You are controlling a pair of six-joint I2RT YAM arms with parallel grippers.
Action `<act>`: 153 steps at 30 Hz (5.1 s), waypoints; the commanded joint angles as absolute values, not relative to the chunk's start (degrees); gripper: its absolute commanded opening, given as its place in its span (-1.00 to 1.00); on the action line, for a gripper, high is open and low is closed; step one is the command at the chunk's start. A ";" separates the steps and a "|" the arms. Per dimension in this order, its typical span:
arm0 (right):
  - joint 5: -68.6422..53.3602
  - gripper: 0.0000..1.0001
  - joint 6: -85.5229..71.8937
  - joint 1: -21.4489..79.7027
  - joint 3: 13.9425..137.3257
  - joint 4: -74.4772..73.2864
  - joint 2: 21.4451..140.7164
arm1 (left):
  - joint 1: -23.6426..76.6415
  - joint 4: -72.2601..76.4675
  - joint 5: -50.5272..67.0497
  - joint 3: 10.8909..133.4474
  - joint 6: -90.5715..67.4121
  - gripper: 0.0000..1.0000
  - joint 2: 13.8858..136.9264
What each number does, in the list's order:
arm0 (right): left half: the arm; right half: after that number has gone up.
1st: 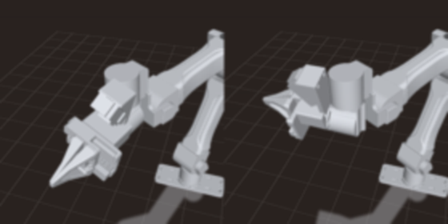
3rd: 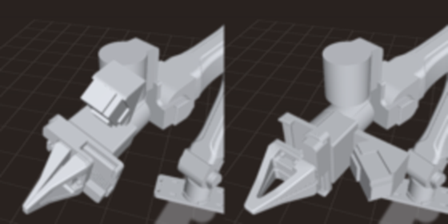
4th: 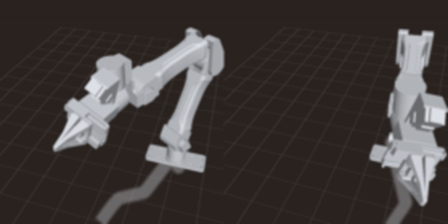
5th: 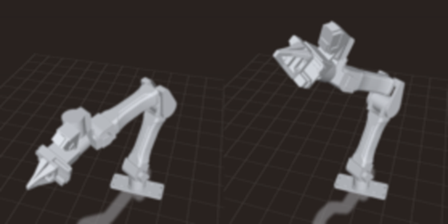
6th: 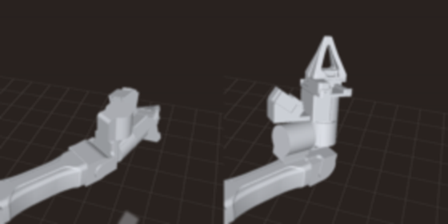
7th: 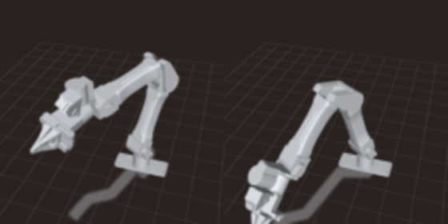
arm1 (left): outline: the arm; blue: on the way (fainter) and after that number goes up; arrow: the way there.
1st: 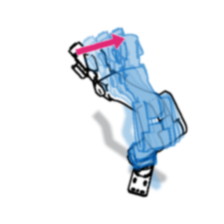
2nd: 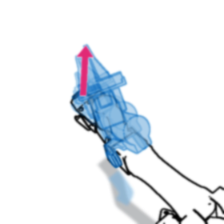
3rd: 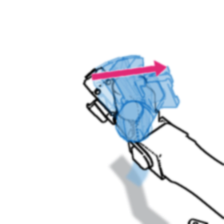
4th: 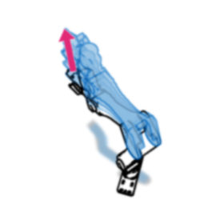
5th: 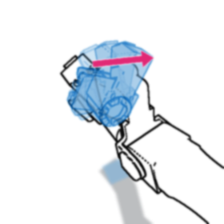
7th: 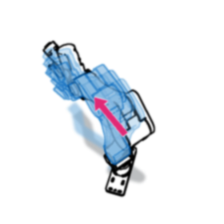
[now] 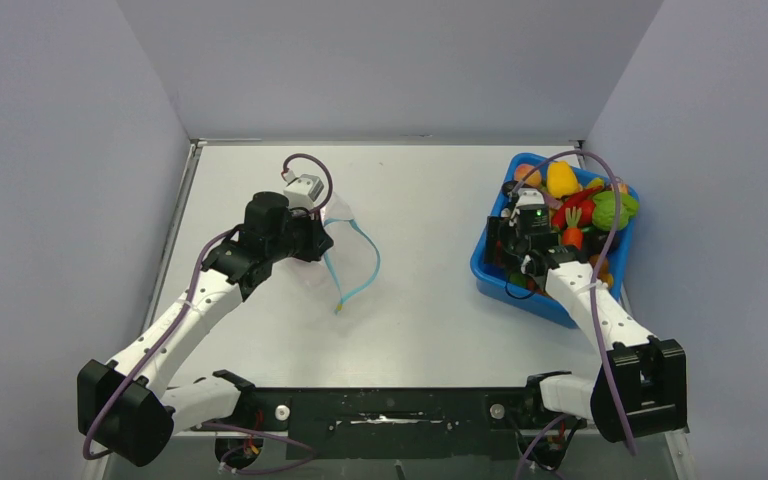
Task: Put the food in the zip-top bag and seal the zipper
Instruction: Pick up the fake fruit from the bin, then place the fake fruit in the zipper food storage bag, then pick up the fake fruit from the bin.
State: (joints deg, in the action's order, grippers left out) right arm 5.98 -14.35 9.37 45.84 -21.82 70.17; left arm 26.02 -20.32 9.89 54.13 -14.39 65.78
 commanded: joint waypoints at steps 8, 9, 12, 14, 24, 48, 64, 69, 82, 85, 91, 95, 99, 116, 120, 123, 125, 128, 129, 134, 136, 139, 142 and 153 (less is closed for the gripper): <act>8.62 0.26 -14.20 9.84 46.58 -20.83 64.76 | 25.57 -16.90 10.25 54.58 -14.33 -1.00 64.34; 8.94 0.26 -14.62 9.96 46.70 -21.54 64.21 | 25.58 -16.89 10.16 54.58 -14.33 -1.00 64.34; 9.89 0.25 -15.73 10.46 47.78 -24.04 62.96 | 25.49 -16.89 10.14 54.58 -14.41 -1.00 64.38; 10.17 0.24 -15.86 11.23 48.60 -25.27 61.72 | 25.49 -16.84 10.15 54.54 -14.62 -1.00 64.55; 9.49 0.18 -18.52 17.04 51.85 -26.64 55.20 | 25.84 -16.63 11.79 56.58 -16.59 -1.00 65.10; -1.25 0.25 -36.95 43.33 50.60 9.53 64.74 | 25.93 -19.52 21.28 63.14 -25.47 -1.00 69.08; 2.88 0.62 -36.77 46.36 57.24 2.98 75.41 | 25.93 -18.02 24.25 62.94 -27.75 -1.00 68.58; 3.38 0.88 -33.84 46.91 57.31 1.33 73.66 | 25.75 -18.04 22.71 62.50 -27.03 -1.00 68.53; 6.83 0.79 -26.03 47.13 58.03 -13.40 66.56 | 25.82 -20.08 18.22 62.46 -21.55 -1.00 68.95; 11.41 0.80 -25.56 46.85 58.46 -18.31 64.28 | 25.75 -20.12 15.08 61.39 -19.70 -1.00 68.66; 20.72 0.81 -23.88 45.39 63.21 -30.40 63.00 | 25.71 -21.69 10.21 60.77 -15.78 -1.00 69.25; 29.25 0.80 -24.80 42.62 66.21 -38.43 63.92 | 25.84 -20.77 8.90 59.11 -14.08 -1.00 67.83; 32.40 0.75 -24.63 38.55 69.11 -45.07 65.25 | 25.84 -18.15 9.12 56.14 -14.13 -1.00 65.85; 33.88 0.40 -19.14 18.22 71.68 -58.54 71.55 | 25.82 -16.72 11.78 54.11 -14.71 -1.00 62.99; 29.99 0.36 -14.97 11.60 69.21 -55.78 71.93 | 25.84 -16.61 12.42 54.29 -14.94 -1.00 63.08; 27.07 0.33 -13.03 8.75 67.49 -54.05 71.55 | 25.83 -16.55 12.44 54.32 -14.90 -1.00 63.07; 24.32 0.27 -11.62 7.44 66.23 -52.22 70.85 | 25.82 -16.49 12.40 54.17 -15.03 -1.00 62.96; 21.61 0.21 -9.86 5.55 64.86 -50.39 70.70 | 25.84 -16.43 12.48 54.20 -15.07 -1.00 63.14; 21.33 0.20 -9.57 5.21 64.59 -49.97 70.86 | 25.76 -16.43 12.48 54.22 -15.11 -1.00 63.19; 22.23 0.20 -9.05 4.72 64.58 -49.28 73.45 | 25.75 -16.40 12.74 54.10 -15.12 -1.00 63.20; 21.95 0.20 -9.16 4.42 64.83 -49.11 74.65 | 25.75 -16.24 12.85 54.01 -15.17 -1.00 63.19; 20.61 0.15 -8.96 4.07 64.71 -48.08 75.38 | 25.75 -16.15 13.33 54.05 -15.38 -1.00 63.52; 20.02 0.12 -9.02 3.57 64.62 -47.92 75.94 | 25.78 -16.17 13.62 54.07 -15.46 -1.00 63.63; 16.14 -0.10 -8.40 2.83 63.43 -46.59 75.51 | 25.82 -15.90 12.64 53.55 -15.60 -1.00 62.33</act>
State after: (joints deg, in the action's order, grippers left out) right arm 18.26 -9.32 3.62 63.61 -49.10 76.60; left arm 25.80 -19.99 12.40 53.32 -15.46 64.60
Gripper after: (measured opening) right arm 0.463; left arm 0.010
